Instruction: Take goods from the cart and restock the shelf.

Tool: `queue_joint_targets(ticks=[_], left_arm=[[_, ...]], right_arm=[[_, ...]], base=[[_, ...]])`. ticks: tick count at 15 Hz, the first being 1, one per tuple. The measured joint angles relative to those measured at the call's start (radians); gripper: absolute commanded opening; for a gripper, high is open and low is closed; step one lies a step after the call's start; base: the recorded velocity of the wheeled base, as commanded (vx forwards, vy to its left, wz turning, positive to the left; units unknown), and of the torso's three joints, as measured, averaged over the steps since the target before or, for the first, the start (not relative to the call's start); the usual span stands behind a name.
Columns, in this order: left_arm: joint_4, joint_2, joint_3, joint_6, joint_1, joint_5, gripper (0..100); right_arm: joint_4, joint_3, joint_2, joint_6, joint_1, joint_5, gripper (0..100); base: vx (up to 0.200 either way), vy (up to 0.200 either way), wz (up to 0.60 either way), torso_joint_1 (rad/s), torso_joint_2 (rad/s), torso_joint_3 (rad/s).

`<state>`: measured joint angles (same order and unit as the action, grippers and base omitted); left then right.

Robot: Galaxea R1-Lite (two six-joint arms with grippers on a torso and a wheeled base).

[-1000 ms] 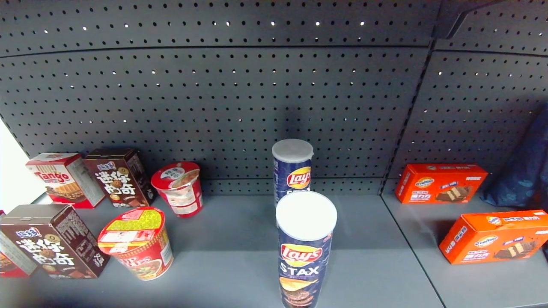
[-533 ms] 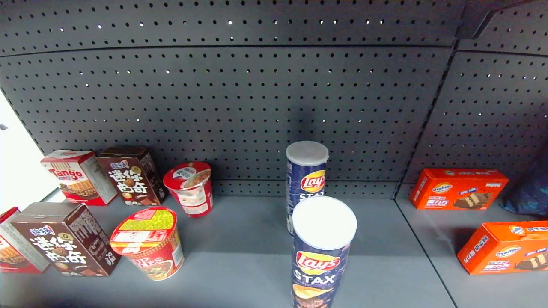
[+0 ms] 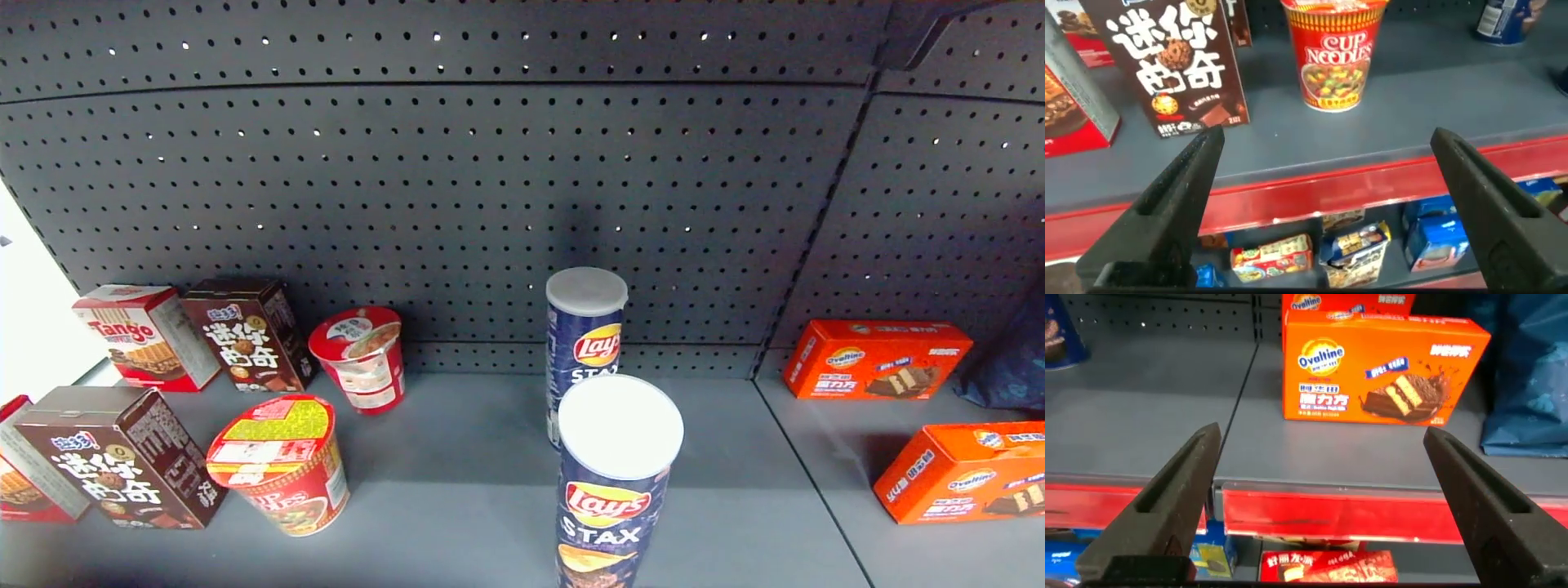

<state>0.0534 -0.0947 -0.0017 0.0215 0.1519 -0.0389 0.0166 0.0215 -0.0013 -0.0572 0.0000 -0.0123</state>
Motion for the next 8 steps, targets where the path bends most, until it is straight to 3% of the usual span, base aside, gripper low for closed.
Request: queue_joint_targets(ticks=[7,8], left_arm=[[0.007,0.000,0.002,0.015,-0.001,0.004,100],[0.007,0.000,0.002,0.026,0.000,0.004,100]], right_arm=[[0.000,0.000,0.000,-0.007,0.000,0.011,100],[0.000,0.000,0.000,-0.007,0.000,0.012,100]], base=[[0.000,0.000,0.00,0.000,0.00,0.000],[0.000,-0.200,0.00,0.002,0.00,0.002]])
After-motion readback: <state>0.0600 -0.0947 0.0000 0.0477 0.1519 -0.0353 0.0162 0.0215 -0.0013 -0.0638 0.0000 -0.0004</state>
